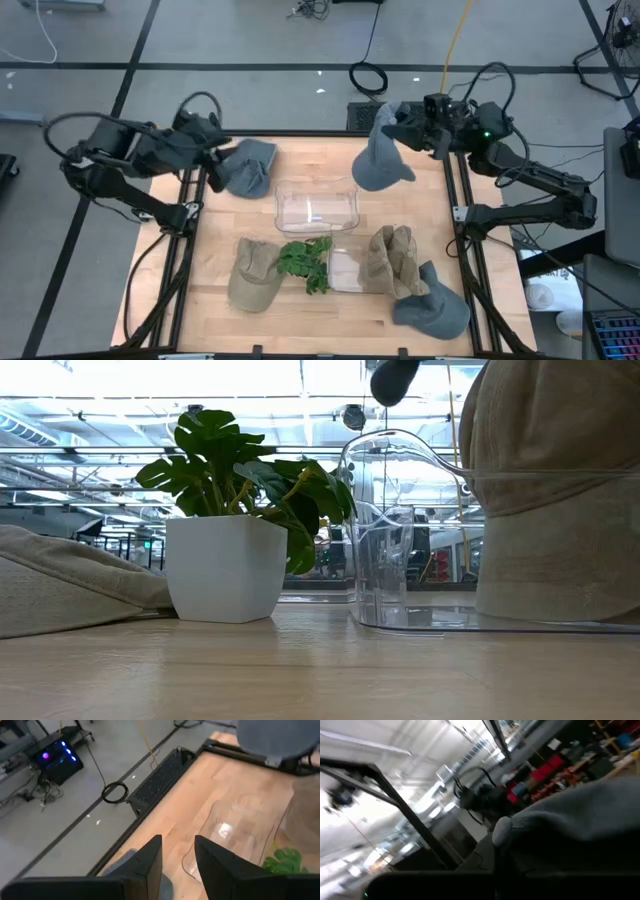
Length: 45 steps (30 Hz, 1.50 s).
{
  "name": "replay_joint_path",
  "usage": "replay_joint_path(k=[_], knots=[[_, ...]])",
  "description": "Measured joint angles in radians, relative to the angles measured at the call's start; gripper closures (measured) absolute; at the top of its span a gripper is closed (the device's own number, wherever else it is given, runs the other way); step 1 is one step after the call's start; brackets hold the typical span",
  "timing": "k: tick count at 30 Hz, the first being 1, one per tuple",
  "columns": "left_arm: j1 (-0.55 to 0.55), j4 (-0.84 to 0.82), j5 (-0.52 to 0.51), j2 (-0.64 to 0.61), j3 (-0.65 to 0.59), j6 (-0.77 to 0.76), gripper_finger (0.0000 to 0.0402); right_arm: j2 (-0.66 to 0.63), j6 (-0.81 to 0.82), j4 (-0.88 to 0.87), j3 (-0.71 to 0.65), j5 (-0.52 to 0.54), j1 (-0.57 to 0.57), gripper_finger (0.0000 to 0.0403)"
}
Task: Pick & Place hat
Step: Put the middle left gray cap into the top transparent bin
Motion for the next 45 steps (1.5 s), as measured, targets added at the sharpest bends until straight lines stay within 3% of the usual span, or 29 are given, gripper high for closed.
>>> replay_joint_path(k=[6, 13, 19, 32, 45], knots=[[0.036, 0.01, 0.014, -0.059, 0.0, -0.017, 0.0277, 0.081, -0.264, -0.318, 0.199, 0.059, 0.047, 0.0403], [0.068, 0.066, 0.083, -0.084, 0.0, 0.001, 0.0277, 0.22, -0.566, -0.692, 0.459, 0.198, 0.1, 0.0403], [0.091, 0.098, 0.088, -0.096, 0.0, 0.043, 0.0277, 0.307, -0.749, -0.854, 0.542, 0.332, 0.153, 0.0403], [0.131, 0.089, 0.09, -0.107, 0.0, 0.069, 0.0277, 0.42, -0.865, -1.049, 0.543, 0.546, 0.251, 0.0402], [0.131, 0.097, 0.085, -0.107, 0.0, 0.104, 0.0277, 0.498, -0.837, -1.121, 0.543, 0.546, 0.292, 0.0402]])
